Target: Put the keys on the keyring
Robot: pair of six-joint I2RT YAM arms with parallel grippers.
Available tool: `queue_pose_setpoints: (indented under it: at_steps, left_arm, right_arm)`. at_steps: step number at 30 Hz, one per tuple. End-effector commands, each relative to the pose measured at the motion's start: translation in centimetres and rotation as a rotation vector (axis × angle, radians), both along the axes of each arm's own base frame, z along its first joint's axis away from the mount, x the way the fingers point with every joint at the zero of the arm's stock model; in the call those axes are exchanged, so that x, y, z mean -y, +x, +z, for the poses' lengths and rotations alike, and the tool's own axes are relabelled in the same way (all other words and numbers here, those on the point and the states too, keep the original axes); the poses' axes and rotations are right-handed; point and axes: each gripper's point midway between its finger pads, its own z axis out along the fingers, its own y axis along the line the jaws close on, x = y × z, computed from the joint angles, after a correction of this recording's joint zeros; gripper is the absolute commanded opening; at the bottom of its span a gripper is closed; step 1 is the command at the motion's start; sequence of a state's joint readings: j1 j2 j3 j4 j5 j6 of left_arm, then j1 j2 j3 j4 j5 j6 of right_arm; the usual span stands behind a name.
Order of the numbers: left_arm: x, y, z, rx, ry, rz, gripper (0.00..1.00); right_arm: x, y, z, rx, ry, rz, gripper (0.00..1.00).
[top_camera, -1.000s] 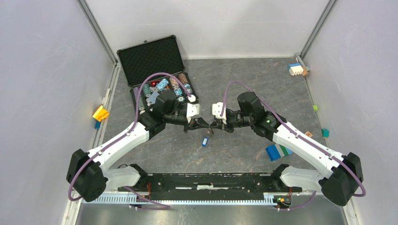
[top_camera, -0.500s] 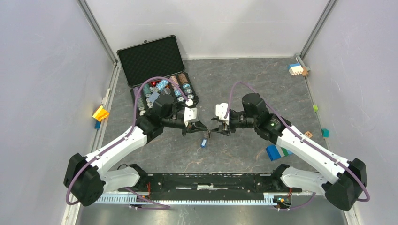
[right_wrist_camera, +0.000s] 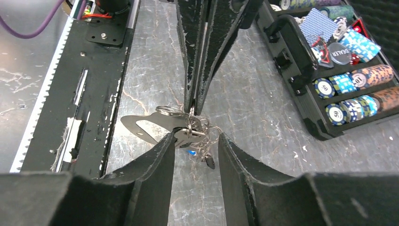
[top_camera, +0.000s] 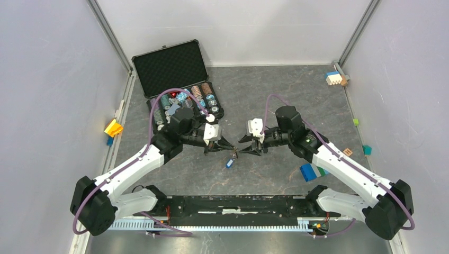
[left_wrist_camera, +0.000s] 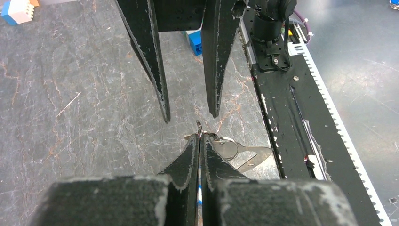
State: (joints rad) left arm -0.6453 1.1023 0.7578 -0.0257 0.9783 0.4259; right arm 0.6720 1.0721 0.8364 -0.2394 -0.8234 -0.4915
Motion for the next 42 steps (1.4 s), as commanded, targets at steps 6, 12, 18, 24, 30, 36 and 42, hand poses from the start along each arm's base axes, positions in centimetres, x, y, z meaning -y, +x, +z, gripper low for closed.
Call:
queue_pose_setpoints:
  at_steps: [6,12,18,24,30,36,42]
  left_arm:
    - [0.1,-0.5,1.9,0.040,-0.061,-0.037,0.02]
    - [0.1,-0.5,1.9,0.037,-0.060,-0.038,0.02]
    - [0.2,-0.5,1.9,0.043,-0.060,-0.037,0.02]
    - [0.1,-0.7,2.0,0.033,-0.063,-0.043,0.02]
    - [0.2,-1.2,2.3,0.019,-0.071,-0.066,0.02]
    - [0.1,-1.7,2.5,0.010,-0.079,-0.098,0.02]
    - [0.1,-2.2,2.5,0.003,-0.087,-0.120,0.02]
  right_arm:
    - [-1.0,-0.7,0.6,-0.017,0.049,0.082,0.32]
    - [-1.2,-0.8,0.2,-0.034,0.045,0.093,0.18]
    - [-1.1,-0.8,-0.2,-0.036,0.039,0.090,0.06]
    - [-1.0,-0.7,-0.7,-0.040,0.031,0.080,0.03]
    - [-1.0,-0.6,-1.2,-0.050,0.022,0.078,0.01]
    - [-1.1,-0.5,-1.5,-0.054,0.018,0.076,0.01]
    - [-1.1,-0.6,-1.6,-0.060,0.018,0.080,0.01]
